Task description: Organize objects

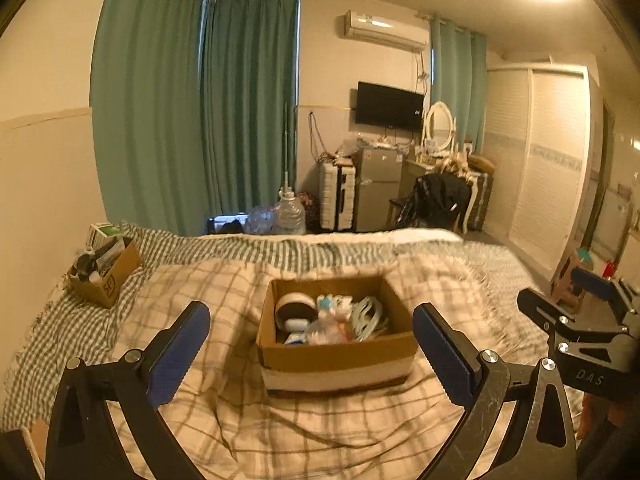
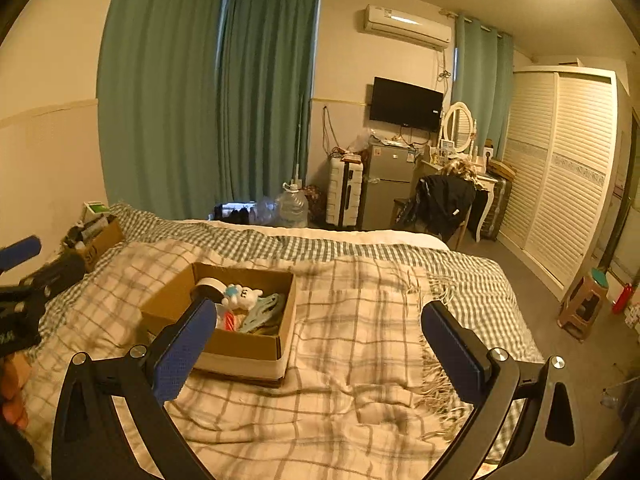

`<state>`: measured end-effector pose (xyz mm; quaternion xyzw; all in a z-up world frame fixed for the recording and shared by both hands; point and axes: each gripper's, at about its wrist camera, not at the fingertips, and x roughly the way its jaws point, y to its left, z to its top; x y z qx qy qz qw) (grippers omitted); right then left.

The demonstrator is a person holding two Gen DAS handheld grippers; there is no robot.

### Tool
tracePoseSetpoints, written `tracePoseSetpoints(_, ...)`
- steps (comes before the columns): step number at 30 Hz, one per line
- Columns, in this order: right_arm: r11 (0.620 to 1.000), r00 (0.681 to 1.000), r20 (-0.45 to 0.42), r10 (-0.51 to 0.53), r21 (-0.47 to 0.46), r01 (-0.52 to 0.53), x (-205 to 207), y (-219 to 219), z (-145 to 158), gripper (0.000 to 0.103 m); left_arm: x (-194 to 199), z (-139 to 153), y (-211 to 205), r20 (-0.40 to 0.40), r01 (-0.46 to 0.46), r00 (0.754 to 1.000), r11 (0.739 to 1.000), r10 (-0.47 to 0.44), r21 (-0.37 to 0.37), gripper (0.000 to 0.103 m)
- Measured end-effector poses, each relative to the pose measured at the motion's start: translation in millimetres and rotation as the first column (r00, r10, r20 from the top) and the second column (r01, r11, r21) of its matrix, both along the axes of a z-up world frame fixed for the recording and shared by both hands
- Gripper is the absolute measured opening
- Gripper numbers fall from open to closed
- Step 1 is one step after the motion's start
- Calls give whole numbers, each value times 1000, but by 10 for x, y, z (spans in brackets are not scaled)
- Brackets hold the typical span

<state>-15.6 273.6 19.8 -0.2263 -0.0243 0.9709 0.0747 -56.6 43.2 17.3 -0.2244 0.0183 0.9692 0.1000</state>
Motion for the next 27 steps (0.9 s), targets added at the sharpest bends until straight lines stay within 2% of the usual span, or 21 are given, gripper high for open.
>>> tracePoseSetpoints(4, 1000, 999, 35, 16, 7, -16, -122, -22, -361, 103, -1, -323, 80, -1, 3, 1000, 999, -3, -43, 103)
tracePoseSetpoints(9, 999, 996, 85, 24, -25, -22, -220, 18, -614, 103, -31, -536, 80, 36, -1, 999, 999, 2, -34, 103)
tracePoseSetpoints(14, 999, 997, 76, 22, -36, -19, -229, 58, -614, 103, -86, -580, 53, 57, -12, 998, 1000, 14, -23, 103)
tracePoseSetpoints(27, 999, 998, 65, 21, -34, -19, -192, 62, -553, 103, -40, -543, 107, 45, 4, 999, 999, -2, -39, 103)
